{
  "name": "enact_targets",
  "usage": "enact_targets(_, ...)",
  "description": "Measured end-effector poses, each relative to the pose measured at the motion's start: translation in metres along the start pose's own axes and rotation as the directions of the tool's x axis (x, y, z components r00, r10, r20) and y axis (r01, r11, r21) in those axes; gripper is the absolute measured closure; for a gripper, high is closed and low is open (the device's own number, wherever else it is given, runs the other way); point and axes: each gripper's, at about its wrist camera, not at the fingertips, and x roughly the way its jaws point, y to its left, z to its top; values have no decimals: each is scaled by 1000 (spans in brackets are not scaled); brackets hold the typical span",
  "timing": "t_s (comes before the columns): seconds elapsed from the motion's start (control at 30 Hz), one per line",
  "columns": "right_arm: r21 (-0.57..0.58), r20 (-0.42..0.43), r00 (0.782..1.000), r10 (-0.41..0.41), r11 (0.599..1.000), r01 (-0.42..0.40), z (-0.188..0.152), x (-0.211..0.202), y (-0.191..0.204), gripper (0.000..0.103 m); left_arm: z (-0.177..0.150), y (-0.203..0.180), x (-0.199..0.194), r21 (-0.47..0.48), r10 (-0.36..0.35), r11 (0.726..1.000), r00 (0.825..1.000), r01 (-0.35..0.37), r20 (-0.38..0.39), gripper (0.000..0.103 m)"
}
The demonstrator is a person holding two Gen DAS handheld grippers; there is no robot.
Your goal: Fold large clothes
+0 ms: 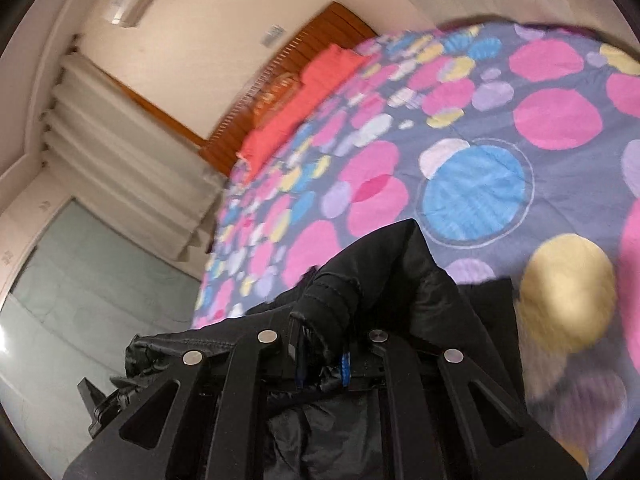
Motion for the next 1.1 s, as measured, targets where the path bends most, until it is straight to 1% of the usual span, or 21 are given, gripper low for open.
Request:
enact_targets(0.1, 4, -37, 997, -60, 998, 61, 11, 40, -12, 91, 7, 5, 43, 32, 72, 997, 997, -72, -21, 91)
enact_targets(0.17, -3, -64, 993, -104, 995, 104, 14, 68, -21, 91, 9, 10, 65, 39, 103, 994, 994, -101, -39, 91)
enact_targets(0.27, -10, -91, 986, -138, 990, 137, 15, 97, -31, 91, 9, 21, 103, 51, 154, 987, 986, -150, -71, 91)
enact_targets(0.33, -22, -106, 982, -158, 987, 157, 12, 111, -35, 91, 5, 26, 118, 67, 177, 983, 981, -172, -80, 91)
enact_targets(0.43, -22, -117, 978, -175, 985, 174, 8, 125, -42, 87, -3, 30, 135, 102, 210, 974, 974, -200, -90, 90)
enact_targets(0.5, -11, -127, 978, -166, 986, 165, 8, 128, -44, 81, -4, 31, 142, 113, 218, 972, 971, -207, -95, 86)
enact_targets(0.53, -3, -133, 979, -158, 987, 159, 10, 127, -44, 79, -4, 32, 143, 107, 208, 974, 974, -198, -94, 85)
enact_targets(0.57, 4, -139, 979, -150, 988, 152, 11, 125, -43, 76, -2, 34, 140, 92, 177, 982, 979, -168, -100, 76)
enact_targets(0.6, 14, -147, 980, -137, 990, 140, 13, 122, -42, 74, 0, 34, 138, 82, 153, 986, 982, -145, -107, 72)
enact_targets(0.63, 25, -153, 981, -117, 992, 122, 15, 117, -42, 69, 3, 35, 134, 68, 119, 991, 986, -112, -113, 58)
enact_targets(0.67, 35, -155, 983, -103, 993, 110, 17, 115, -41, 62, 6, 36, 126, 52, 86, 995, 990, -81, -109, 43)
enact_targets(0.7, 49, -155, 985, -73, 995, 82, 19, 108, -41, 58, 9, 37, 118, 38, 59, 998, 994, -56, -93, 39)
enact_targets(0.73, 59, -153, 987, -48, 997, 58, 21, 103, -40, 44, 12, 37, 112, 28, 42, 999, 996, -40, -80, 34)
enact_targets(0.77, 67, -138, 990, -24, 997, 34, 23, 93, -37, 33, 16, 40, 101, 11, 20, 1000, 998, -19, -59, 32)
enact_targets(0.83, 63, -100, 995, -15, 998, 21, 24, 79, -31, 33, 22, 42, 83, -12, 10, 1000, 1000, -11, -21, 31)
enact_targets(0.9, 35, -81, 997, -3, 999, 6, 21, 67, -20, 33, 24, 43, 66, -31, 18, 999, 1000, -18, 10, 31)
enact_targets(0.93, -8, -61, 998, -26, 1000, 26, 16, 62, -9, 33, 23, 42, 60, -30, 23, 999, 1000, -23, 17, 31)
enact_targets(1.0, -106, -51, 995, -88, 991, 82, 4, 64, 13, 35, 15, 30, 54, 12, 55, 998, 998, -55, 20, 31)
enact_targets(1.07, -206, -56, 988, -142, 970, 128, -12, 76, 39, 40, 1, 13, 55, 82, 75, 994, 997, -76, 15, 33)
enact_targets(1.1, -254, -64, 984, -164, 957, 143, -21, 84, 51, 43, -10, -2, 59, 140, 96, 986, 995, -96, 6, 34)
